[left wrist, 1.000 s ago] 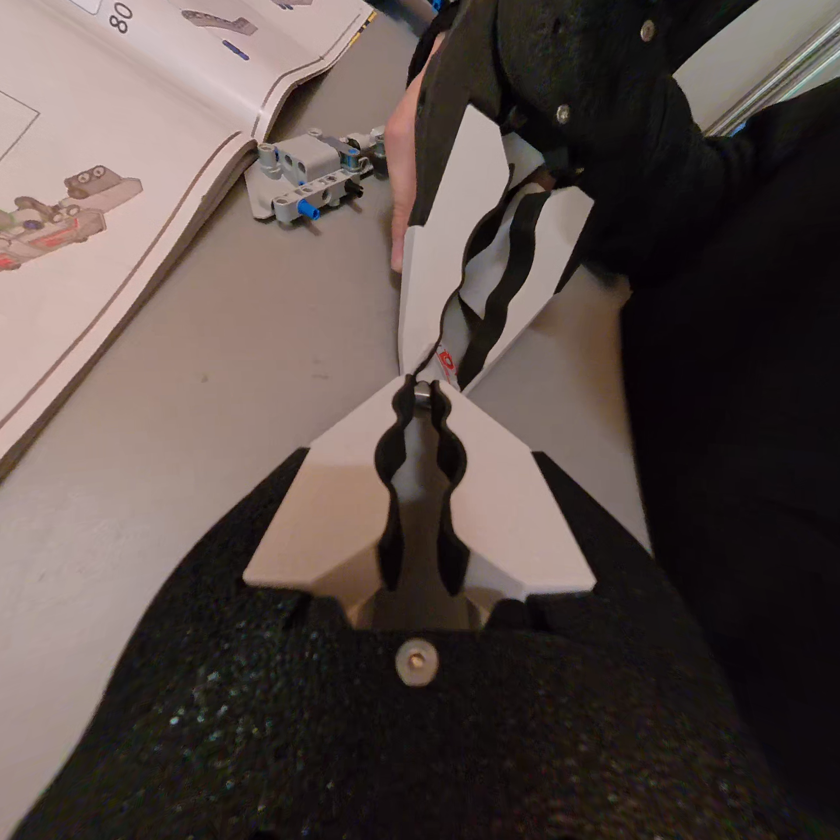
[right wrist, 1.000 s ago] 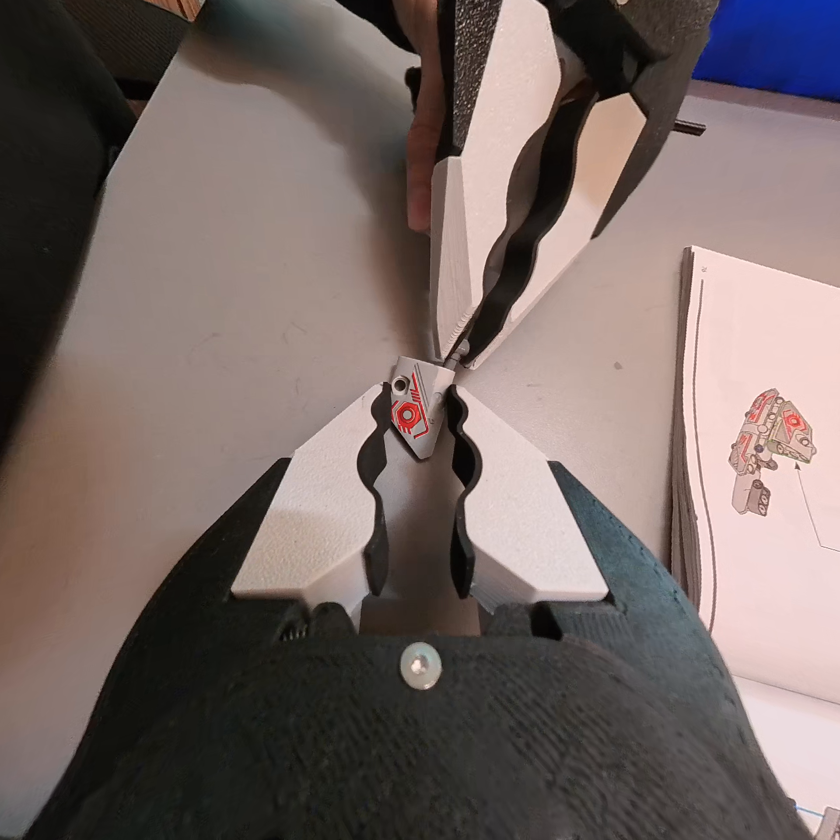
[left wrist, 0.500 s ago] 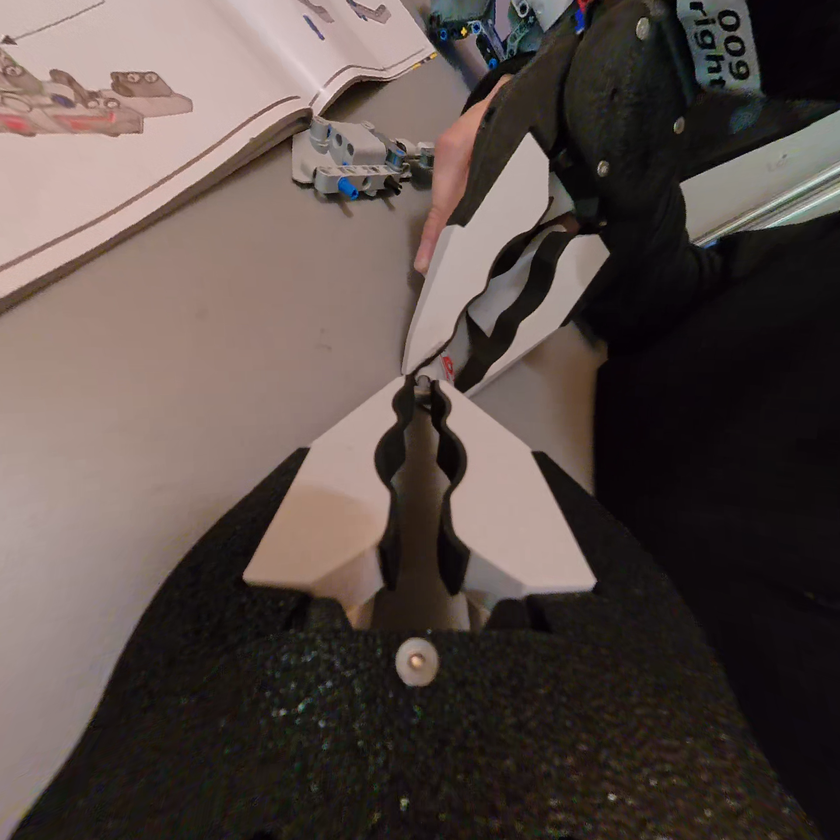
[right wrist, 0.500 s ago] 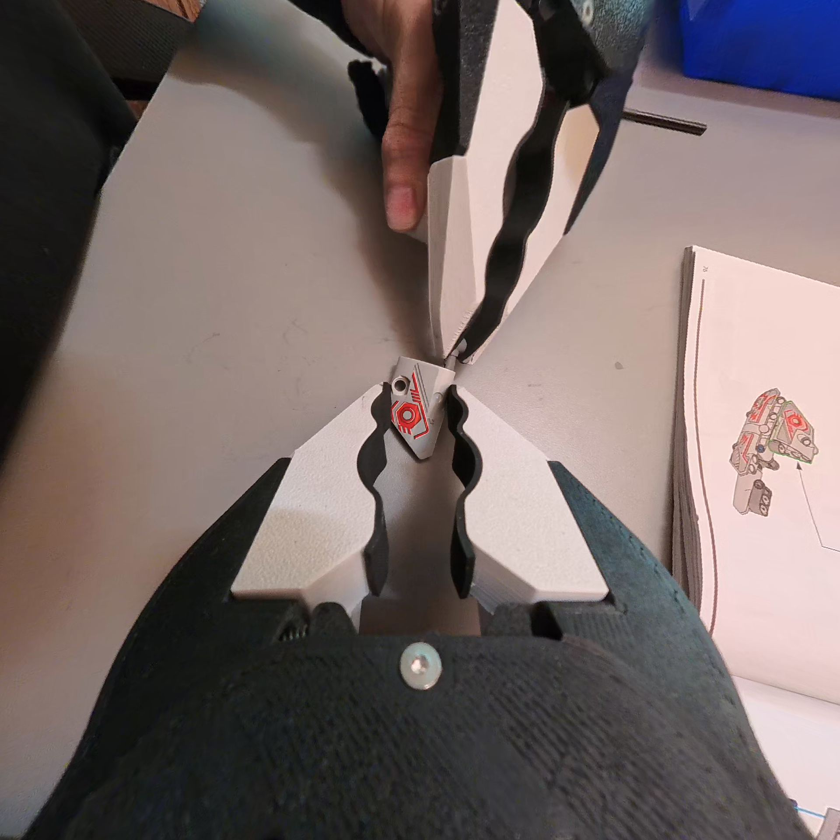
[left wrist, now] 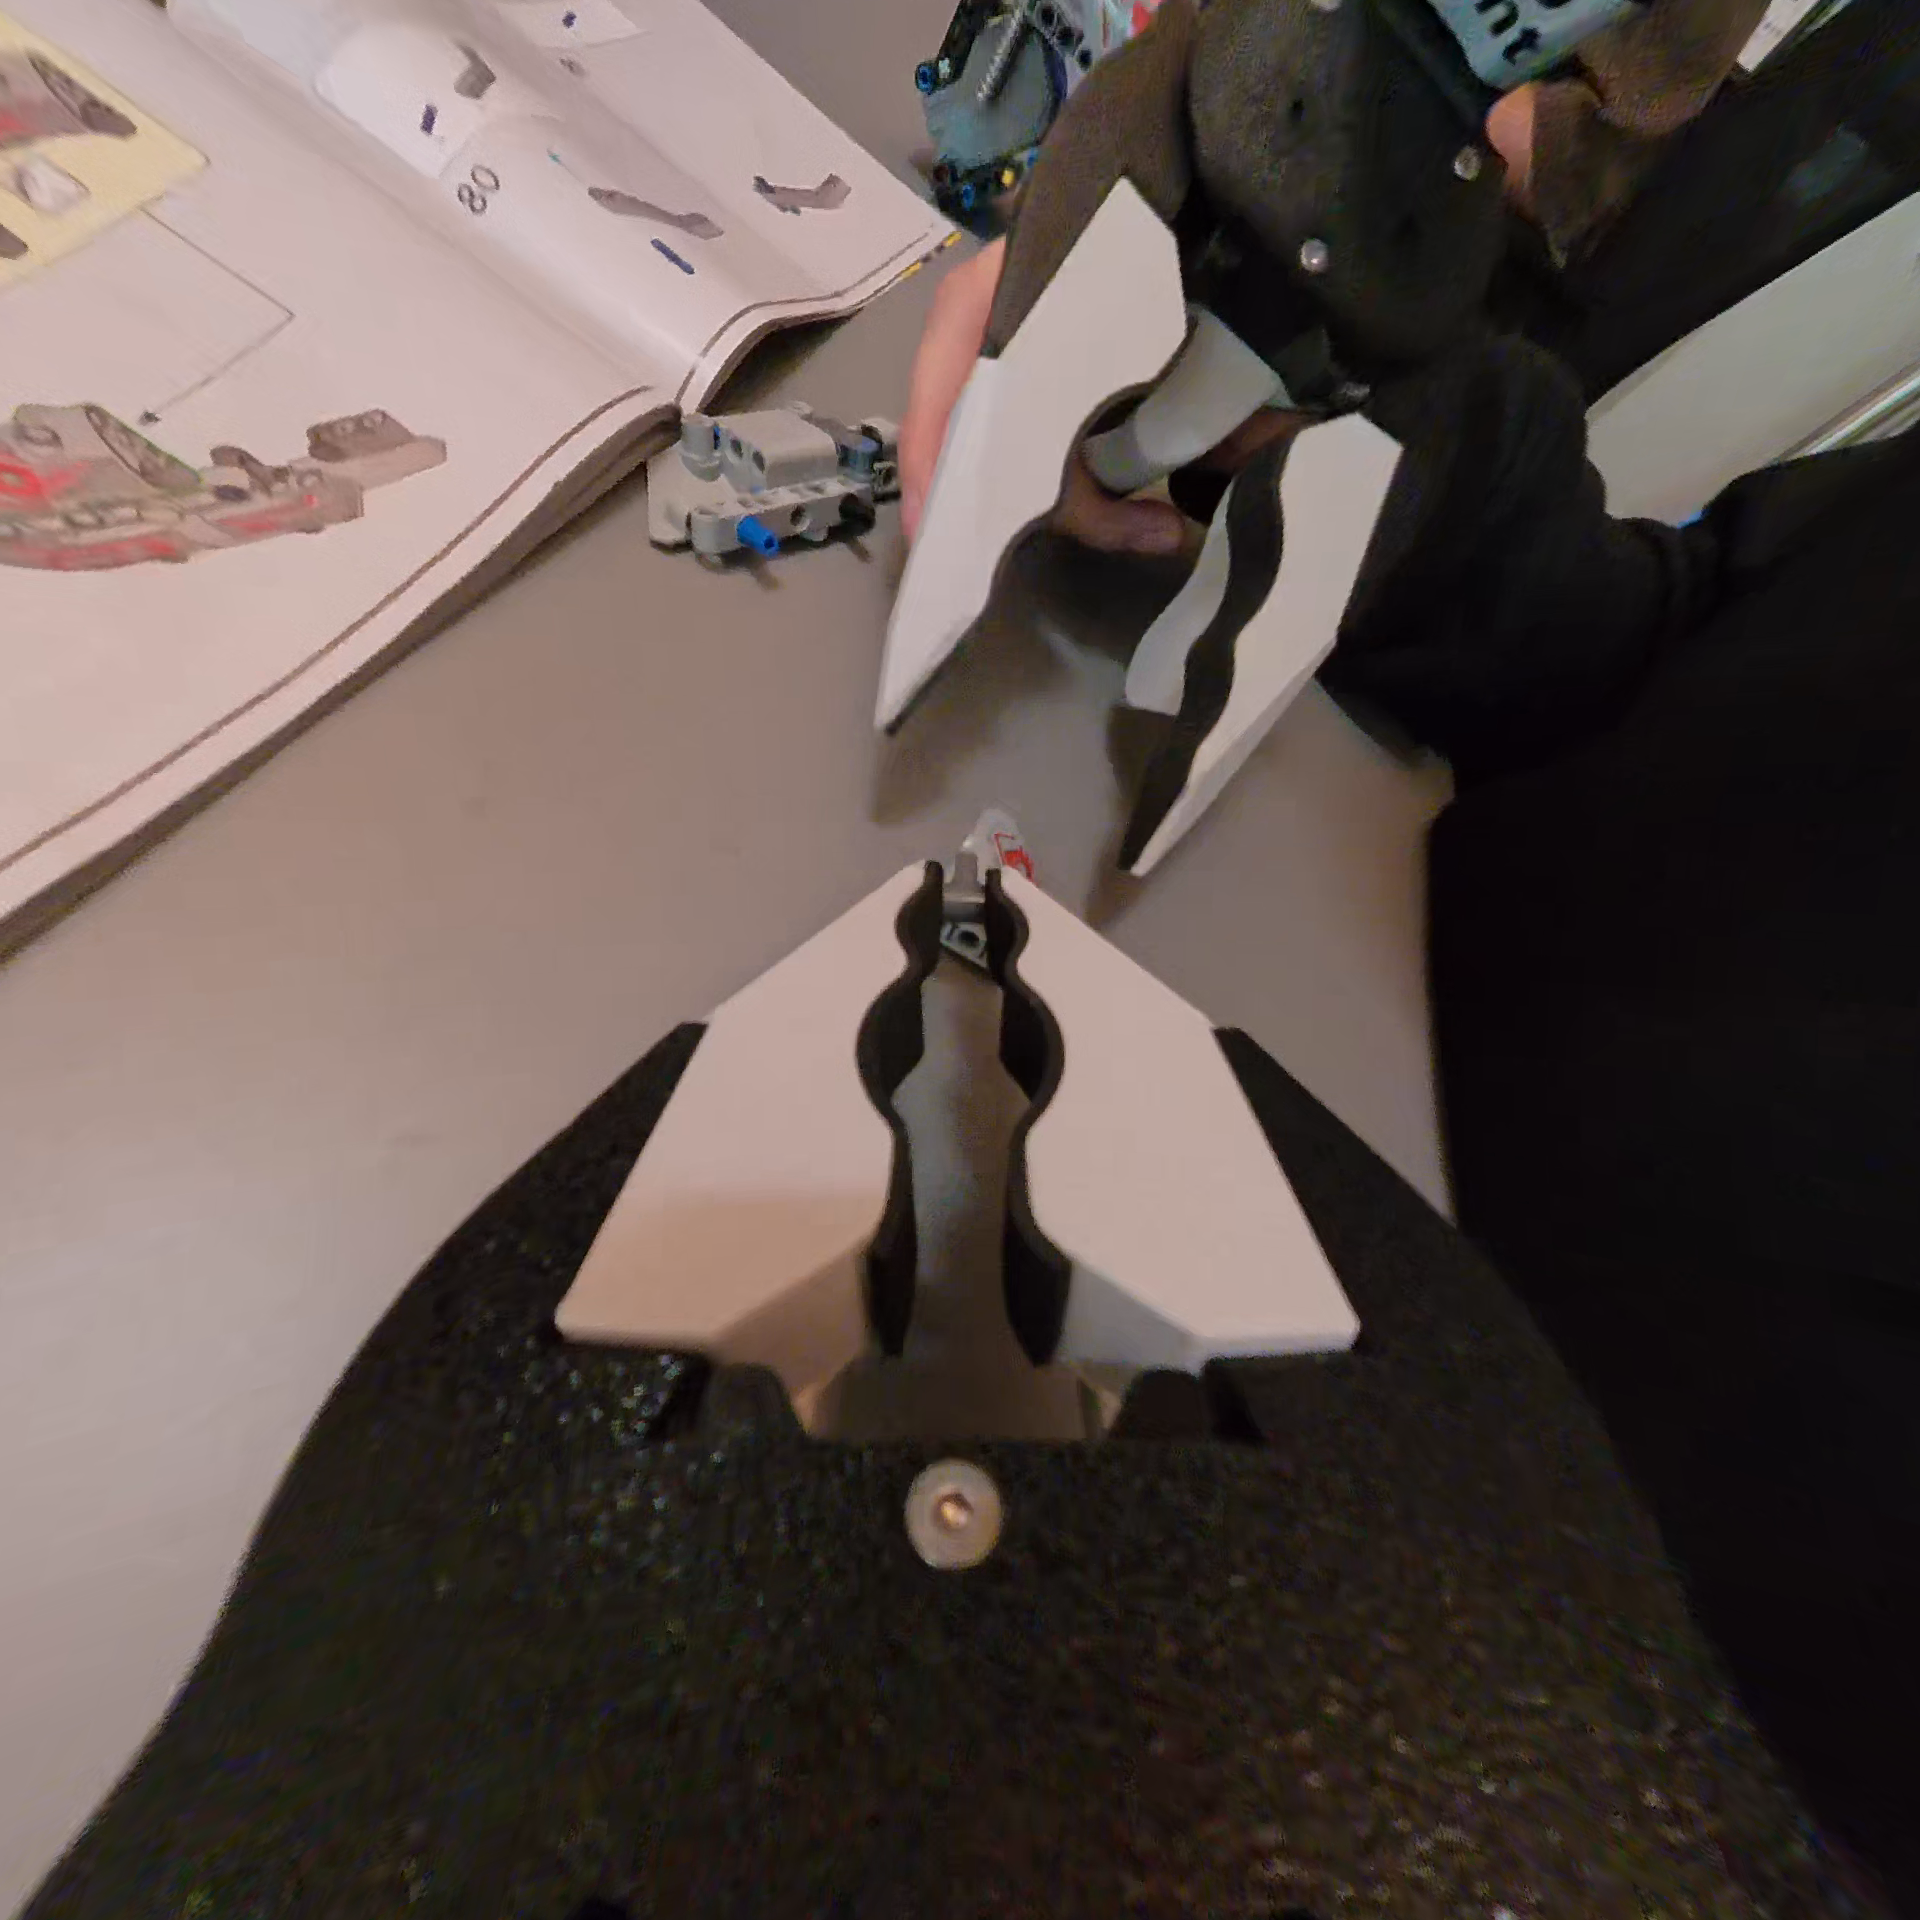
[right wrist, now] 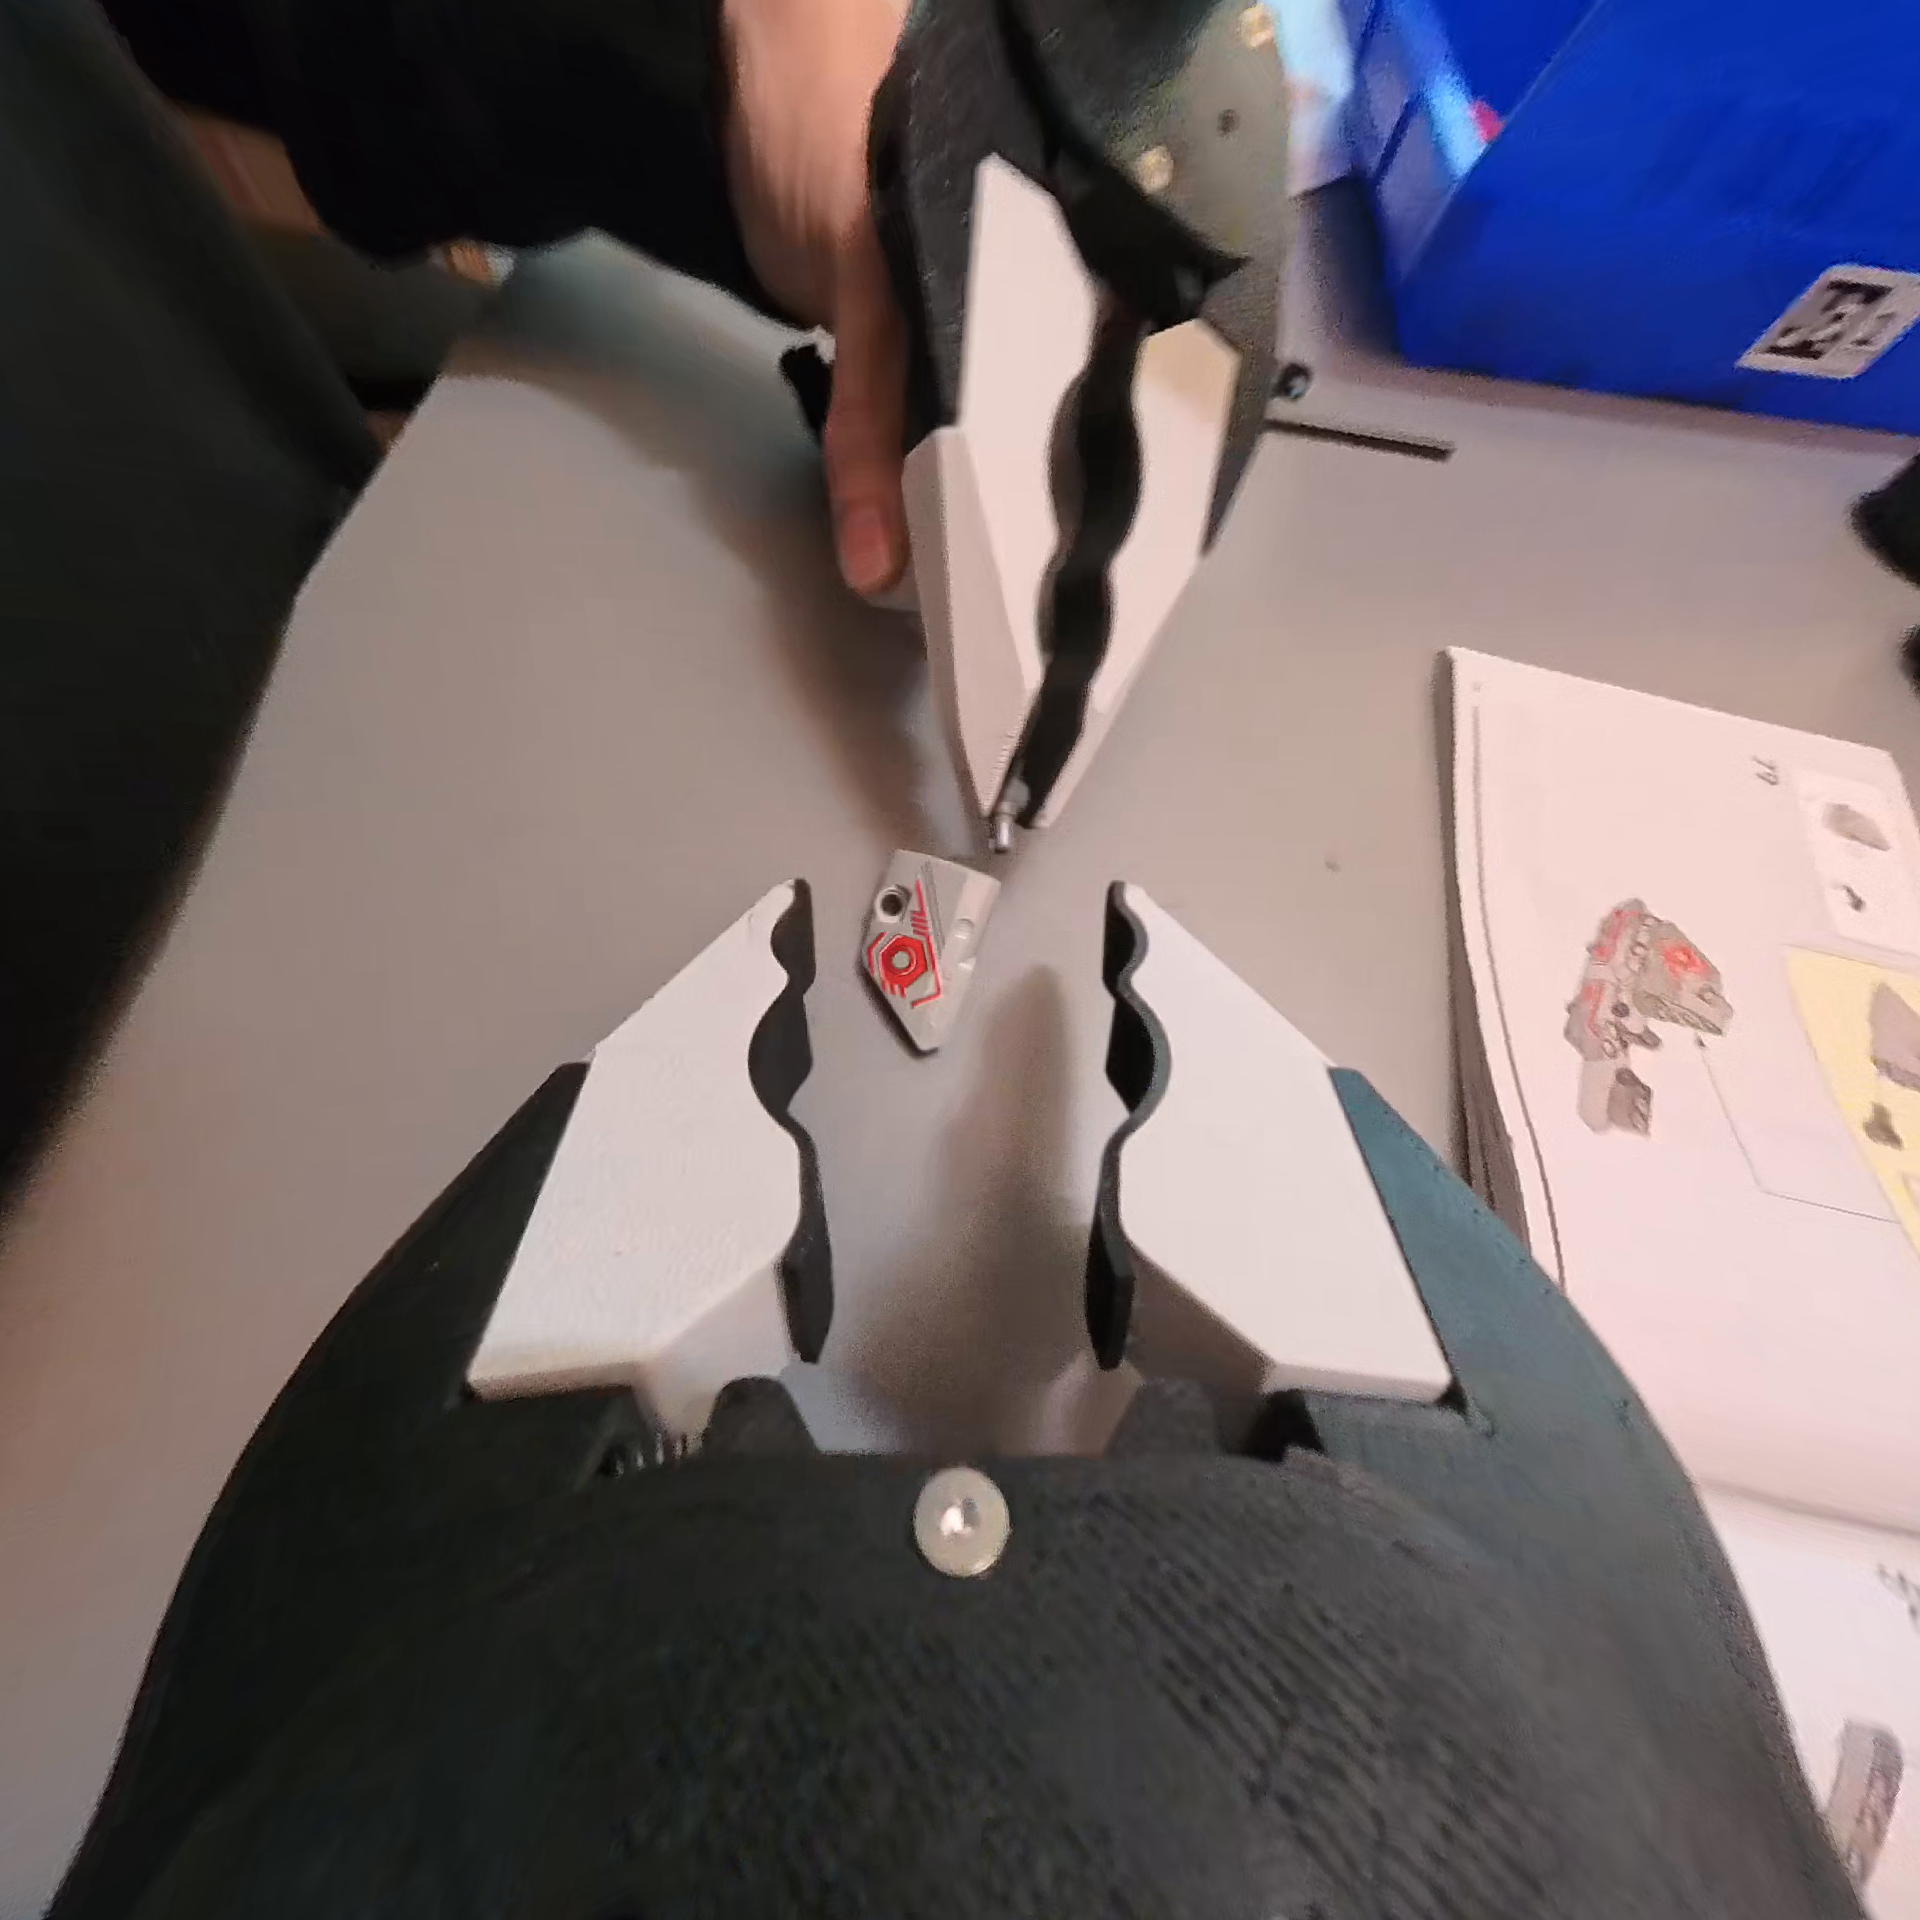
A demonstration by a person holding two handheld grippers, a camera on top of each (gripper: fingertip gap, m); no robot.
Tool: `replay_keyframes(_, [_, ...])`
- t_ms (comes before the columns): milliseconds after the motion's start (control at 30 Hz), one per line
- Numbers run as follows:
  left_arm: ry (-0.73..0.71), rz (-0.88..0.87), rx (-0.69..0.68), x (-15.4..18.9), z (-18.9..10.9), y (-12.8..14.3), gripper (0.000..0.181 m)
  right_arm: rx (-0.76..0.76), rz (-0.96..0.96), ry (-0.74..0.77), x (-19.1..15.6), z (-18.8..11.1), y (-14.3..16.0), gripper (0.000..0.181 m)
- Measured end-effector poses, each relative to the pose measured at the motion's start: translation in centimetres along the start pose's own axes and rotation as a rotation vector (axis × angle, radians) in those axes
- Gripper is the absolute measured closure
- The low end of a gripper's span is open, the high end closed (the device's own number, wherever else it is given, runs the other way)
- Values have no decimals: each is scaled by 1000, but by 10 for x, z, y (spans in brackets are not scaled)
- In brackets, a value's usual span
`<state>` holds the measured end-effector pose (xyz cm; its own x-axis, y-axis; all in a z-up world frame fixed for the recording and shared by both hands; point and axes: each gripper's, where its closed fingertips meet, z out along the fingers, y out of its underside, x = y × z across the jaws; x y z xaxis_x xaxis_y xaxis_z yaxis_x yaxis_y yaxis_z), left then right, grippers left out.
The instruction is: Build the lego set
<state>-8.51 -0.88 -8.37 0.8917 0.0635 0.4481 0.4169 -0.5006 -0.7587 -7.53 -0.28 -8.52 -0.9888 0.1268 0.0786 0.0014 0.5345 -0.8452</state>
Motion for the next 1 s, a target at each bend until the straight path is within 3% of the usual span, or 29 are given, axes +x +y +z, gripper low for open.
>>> replay_keyframes(133, [-99,365,122,13,-10,-28,177,100,238,61,19,-22,-7,141])
replay_keyframes(233, [-177,595,140,25,-12,-44,176,239,449,-44,15,-27,-24,143])
replay_keyframes(367, [-249,790,107,28,-10,-51,176,406,597,-148,13,-34,-46,155])
replay_keyframes(533, [-259,833,147,31,-10,-57,176,507,722,-225,15,-41,-53,178])
replay_keyframes(1000, [-247,826,171,26,-11,-53,172,526,716,-273,9,-37,-53,179])
